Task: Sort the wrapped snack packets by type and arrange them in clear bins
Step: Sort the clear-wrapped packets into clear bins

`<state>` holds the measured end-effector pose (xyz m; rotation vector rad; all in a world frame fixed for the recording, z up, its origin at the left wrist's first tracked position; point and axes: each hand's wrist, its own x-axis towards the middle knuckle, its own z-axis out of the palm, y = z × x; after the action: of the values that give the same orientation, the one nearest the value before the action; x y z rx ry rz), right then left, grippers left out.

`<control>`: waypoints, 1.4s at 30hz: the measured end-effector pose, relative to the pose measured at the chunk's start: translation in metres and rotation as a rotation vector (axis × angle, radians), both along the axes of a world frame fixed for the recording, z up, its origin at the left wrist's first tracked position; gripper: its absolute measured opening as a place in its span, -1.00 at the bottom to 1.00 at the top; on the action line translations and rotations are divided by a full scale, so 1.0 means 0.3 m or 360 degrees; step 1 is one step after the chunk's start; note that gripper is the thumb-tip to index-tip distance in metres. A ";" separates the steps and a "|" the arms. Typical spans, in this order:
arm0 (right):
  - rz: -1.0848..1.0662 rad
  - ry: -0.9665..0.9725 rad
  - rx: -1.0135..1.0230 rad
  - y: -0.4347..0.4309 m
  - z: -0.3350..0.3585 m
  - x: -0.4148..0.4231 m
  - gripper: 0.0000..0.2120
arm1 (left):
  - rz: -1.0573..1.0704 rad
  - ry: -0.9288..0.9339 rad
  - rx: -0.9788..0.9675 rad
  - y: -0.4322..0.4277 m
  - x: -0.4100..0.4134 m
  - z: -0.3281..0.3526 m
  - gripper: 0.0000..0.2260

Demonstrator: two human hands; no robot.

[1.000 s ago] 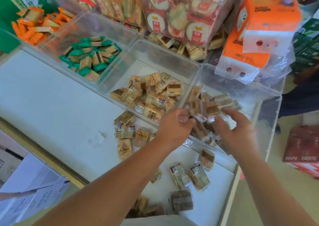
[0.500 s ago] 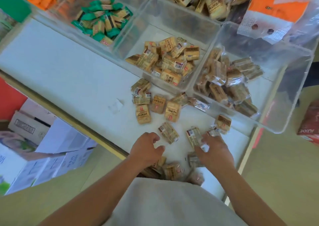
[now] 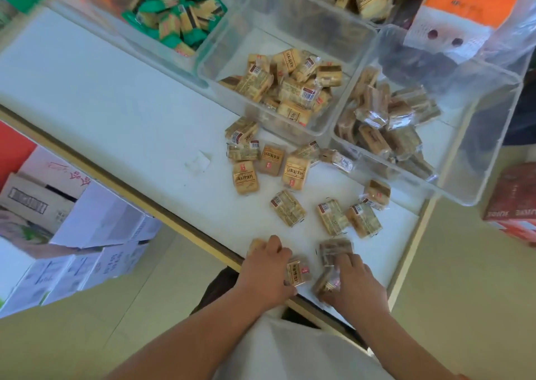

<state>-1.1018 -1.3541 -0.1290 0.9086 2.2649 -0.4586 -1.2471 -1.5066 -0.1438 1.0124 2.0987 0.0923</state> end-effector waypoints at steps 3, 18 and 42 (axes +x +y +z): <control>0.0058 0.0066 -0.0004 0.028 -0.005 0.010 -0.45 | 0.0094 0.0140 0.0070 -0.003 0.040 -0.032 -0.51; 0.0812 0.0534 -0.0180 0.282 -0.069 -0.064 -0.48 | 0.1273 0.0091 0.0485 0.050 0.293 0.032 -0.60; 0.0176 0.0866 -0.0397 0.407 0.371 -0.313 -0.63 | 0.1704 0.0219 0.0555 0.233 0.043 0.189 -0.70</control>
<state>-1.1956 -1.2321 -0.0177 0.5723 2.6378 -1.0113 -1.2343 -1.4366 -0.0870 -0.0437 2.5791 0.9564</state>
